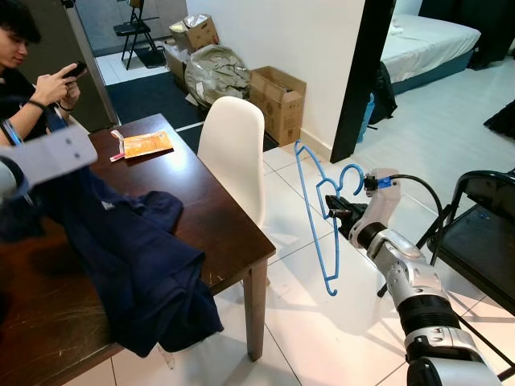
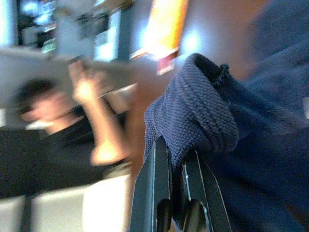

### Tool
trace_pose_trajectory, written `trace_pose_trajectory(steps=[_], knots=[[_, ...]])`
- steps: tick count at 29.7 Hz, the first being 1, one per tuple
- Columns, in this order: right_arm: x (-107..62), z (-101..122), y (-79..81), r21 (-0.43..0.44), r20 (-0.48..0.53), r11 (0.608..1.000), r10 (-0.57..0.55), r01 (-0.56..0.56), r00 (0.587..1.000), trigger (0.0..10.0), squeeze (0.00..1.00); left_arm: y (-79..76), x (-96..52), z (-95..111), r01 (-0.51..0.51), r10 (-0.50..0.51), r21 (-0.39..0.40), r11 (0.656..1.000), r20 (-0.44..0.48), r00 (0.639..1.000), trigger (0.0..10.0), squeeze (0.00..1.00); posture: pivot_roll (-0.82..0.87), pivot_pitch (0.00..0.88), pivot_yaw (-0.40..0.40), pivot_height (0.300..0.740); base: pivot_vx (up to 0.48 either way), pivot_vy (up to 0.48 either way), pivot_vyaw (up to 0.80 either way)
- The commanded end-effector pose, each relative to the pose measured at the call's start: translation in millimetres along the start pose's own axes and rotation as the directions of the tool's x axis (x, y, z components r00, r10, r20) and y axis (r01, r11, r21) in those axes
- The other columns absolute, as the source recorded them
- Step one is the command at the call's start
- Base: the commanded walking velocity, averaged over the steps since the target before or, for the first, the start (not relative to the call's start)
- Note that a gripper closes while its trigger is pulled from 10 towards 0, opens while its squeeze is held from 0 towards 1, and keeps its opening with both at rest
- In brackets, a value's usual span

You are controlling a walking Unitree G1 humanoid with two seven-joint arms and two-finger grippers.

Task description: Hang hanger

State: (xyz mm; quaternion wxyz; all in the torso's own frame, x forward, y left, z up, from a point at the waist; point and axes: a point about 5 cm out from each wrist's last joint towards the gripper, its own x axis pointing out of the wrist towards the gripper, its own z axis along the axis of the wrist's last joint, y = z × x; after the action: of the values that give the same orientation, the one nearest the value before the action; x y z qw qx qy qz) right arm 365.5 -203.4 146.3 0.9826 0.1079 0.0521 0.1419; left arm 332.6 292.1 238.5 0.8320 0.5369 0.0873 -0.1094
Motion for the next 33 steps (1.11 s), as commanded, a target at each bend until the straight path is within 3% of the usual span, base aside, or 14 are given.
trace_pose_trajectory(steps=[1, 3, 4, 5, 6, 7, 10, 11, 14, 21, 22, 23, 24, 33], knots=[[0.6, -0.9, 1.1, 0.009, -0.001, 1.0, 0.006, -0.006, 1.0, 10.0, 0.0, -7.2, 0.3, 7.3, 0.05, -0.048, -0.03, 0.998, 0.045, 0.998, 10.0, 0.0, 0.02, 0.091, 0.042, 0.74, 0.0, 0.0, 0.0], [0.4, -0.8, 1.0, 0.007, -0.005, 1.0, 0.008, -0.008, 1.0, 10.0, 0.0, -53.1, -5.1, 29.1, 0.309, -0.288, -0.1, 0.946, 0.179, 0.941, 10.0, 0.0, 0.02, 0.094, 0.04, 0.74, 0.0, 0.0, 0.0], [0.4, -0.8, 1.0, 0.007, -0.005, 1.0, 0.008, -0.008, 1.0, 10.0, 0.0, -53.1, -5.1, 29.1, 0.309, -0.288, -0.1, 0.946, 0.179, 0.941, 10.0, 0.0, 0.02, 0.094, 0.04, 0.74, 0.0, 0.0, 0.0], [0.4, -0.8, 0.9, 0.007, -0.007, 1.0, 0.01, -0.01, 1.0, 10.0, 0.0, -73.8, -13.1, 36.7, 0.443, -0.411, -0.115, 0.889, 0.223, 0.884, 10.0, 0.0, 0.02, 0.094, 0.038, 0.74, 0.0, 0.0, 0.0], [0.4, -0.8, 0.9, 0.007, -0.007, 1.0, 0.01, -0.01, 1.0, 10.0, 0.0, -73.8, -13.1, 36.7, 0.443, -0.411, -0.115, 0.889, 0.223, 0.884, 10.0, 0.0, 0.02, 0.094, 0.038, 0.74, 0.0, 0.0, 0.0], [0.4, -0.9, 0.9, 0.007, -0.009, 1.0, 0.011, -0.011, 1.0, 10.0, 0.0, -89.5, -22.0, 38.9, 0.552, -0.518, -0.114, 0.826, 0.233, 0.823, 10.0, 0.0, 0.02, 0.094, 0.038, 0.74, 0.0, 0.0, 0.0], [0.4, -0.9, 0.9, 0.007, -0.009, 1.0, 0.011, -0.011, 1.0, 10.0, 0.0, -97.5, -27.5, 38.7, 0.608, -0.575, -0.111, 0.786, 0.23, 0.785, 10.0, 0.0, 0.02, 0.094, 0.038, 0.74, 0.0, 0.0, 0.0], [0.4, -1.0, 0.9, 0.008, -0.01, 1.0, 0.012, -0.012, 1.0, 10.0, 0.0, -104.6, -34.8, 33.1, 0.666, -0.642, -0.107, 0.738, 0.193, 0.742, 10.0, 0.0, 0.02, 0.094, 0.038, 0.74, 0.0, 0.0, 0.0], [0.4, -1.1, 1.0, 0.008, -0.011, 1.0, 0.013, -0.013, 1.0, 10.0, 0.0, -111.0, -45.9, 17.3, 0.726, -0.723, -0.107, 0.679, 0.078, 0.687, 10.0, 0.0, 0.02, 0.094, 0.038, 0.74, 0.0, 0.0, 0.0], [0.7, -1.2, 1.0, 0.008, -0.012, 1.0, 0.013, -0.013, 1.0, 10.0, 0.0, -103.7, -48.7, -1.1, 0.699, -0.708, -0.132, 0.703, -0.045, 0.705, 10.0, 0.0, 0.02, 0.095, 0.038, 0.74, 0.0, 0.0, 0.0], [0.7, -1.3, 0.8, 0.007, -0.013, 1.0, 0.014, -0.013, 1.0, 10.0, 0.0, -95.3, -49.9, -3.1, 0.663, -0.678, -0.158, 0.732, -0.066, 0.733, 10.0, 0.47, 0.02, 0.093, 0.037, 0.74, 0.0, 0.0, 0.0], [0.7, -1.3, 0.8, 0.007, -0.013, 1.0, 0.014, -0.013, 1.0, 10.0, 0.0, -95.3, -49.9, -3.1, 0.663, -0.678, -0.158, 0.732, -0.066, 0.733, 10.0, 0.47, 0.02, 0.093, 0.037, 0.74, 0.0, 0.0, 0.0], [0.7, -1.3, 0.8, 0.007, -0.014, 1.0, 0.014, -0.014, 1.0, 10.0, 0.0, -90.6, -50.5, -5.9, 0.642, -0.659, -0.165, 0.749, -0.091, 0.746, 10.0, 1.0, 0.02, 0.093, 0.037, 0.74, 0.0, 0.0, 0.0], [0.7, -2.1, 0.8, 0.006, -0.018, 1.0, 0.017, -0.017, 1.0, 10.0, 0.0, -55.2, -45.8, -11.6, 0.466, -0.484, -0.14, 0.874, -0.157, 0.861, 10.0, 1.0, 0.02, 0.086, 0.034, 0.74, 0.0, 0.0, 0.0]])
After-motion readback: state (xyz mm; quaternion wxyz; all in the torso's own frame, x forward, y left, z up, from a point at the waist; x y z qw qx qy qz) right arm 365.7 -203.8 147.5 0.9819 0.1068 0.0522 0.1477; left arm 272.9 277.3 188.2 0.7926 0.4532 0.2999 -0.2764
